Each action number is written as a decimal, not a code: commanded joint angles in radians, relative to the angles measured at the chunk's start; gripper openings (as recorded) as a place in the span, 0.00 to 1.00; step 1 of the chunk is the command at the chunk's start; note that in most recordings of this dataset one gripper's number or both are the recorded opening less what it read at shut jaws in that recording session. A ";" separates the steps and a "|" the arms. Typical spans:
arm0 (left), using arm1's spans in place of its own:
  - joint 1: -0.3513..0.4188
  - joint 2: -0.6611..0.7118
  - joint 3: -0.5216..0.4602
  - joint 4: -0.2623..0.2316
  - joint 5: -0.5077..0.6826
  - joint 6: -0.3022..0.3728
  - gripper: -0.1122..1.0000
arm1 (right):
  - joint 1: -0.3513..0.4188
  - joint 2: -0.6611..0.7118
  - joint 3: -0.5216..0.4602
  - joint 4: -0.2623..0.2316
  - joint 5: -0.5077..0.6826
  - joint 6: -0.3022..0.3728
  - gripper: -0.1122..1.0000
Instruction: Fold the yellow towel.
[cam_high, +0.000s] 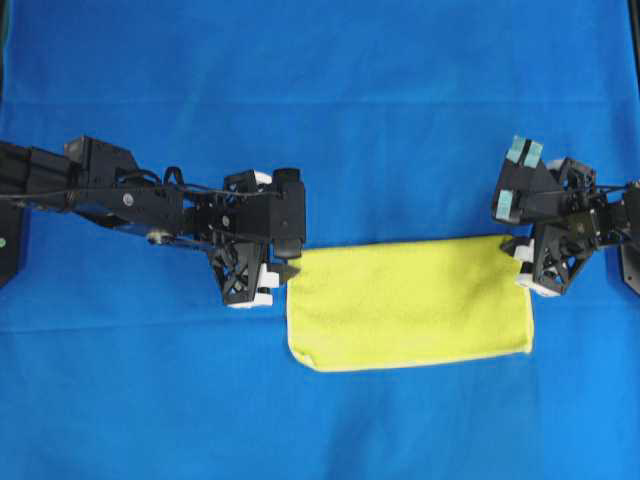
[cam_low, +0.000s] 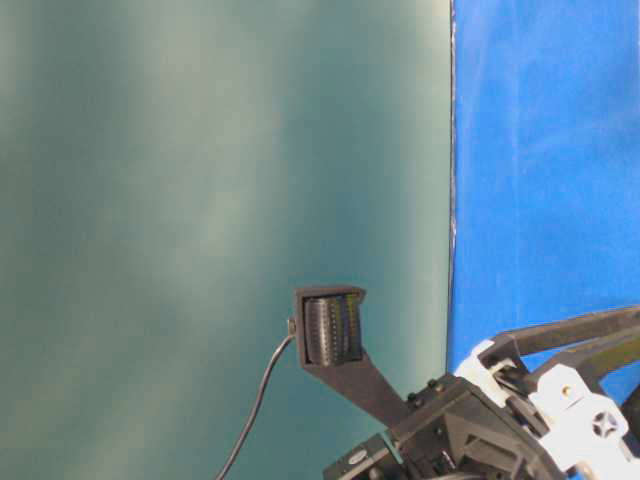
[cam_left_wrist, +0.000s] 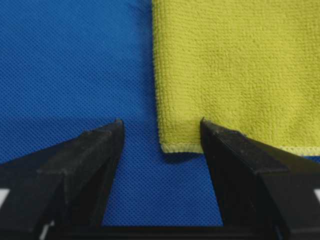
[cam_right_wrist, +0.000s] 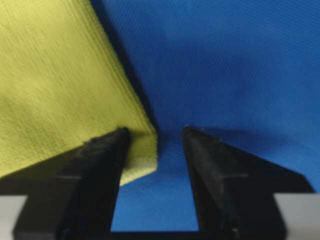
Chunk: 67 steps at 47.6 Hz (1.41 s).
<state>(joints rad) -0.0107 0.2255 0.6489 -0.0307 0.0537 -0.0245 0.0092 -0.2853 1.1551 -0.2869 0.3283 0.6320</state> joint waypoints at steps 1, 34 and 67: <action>-0.005 0.000 -0.003 -0.002 0.005 -0.002 0.65 | -0.002 0.000 0.000 0.011 -0.002 0.002 0.53; -0.020 -0.052 -0.064 -0.002 0.192 0.000 0.14 | -0.002 -0.110 -0.006 0.012 0.021 -0.005 0.13; -0.029 -0.347 -0.118 -0.002 0.434 0.000 0.14 | 0.014 -0.434 -0.158 -0.041 0.365 0.009 0.13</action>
<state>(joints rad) -0.0322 -0.0997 0.5400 -0.0322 0.4878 -0.0230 0.0230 -0.7240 1.0140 -0.3083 0.6995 0.6366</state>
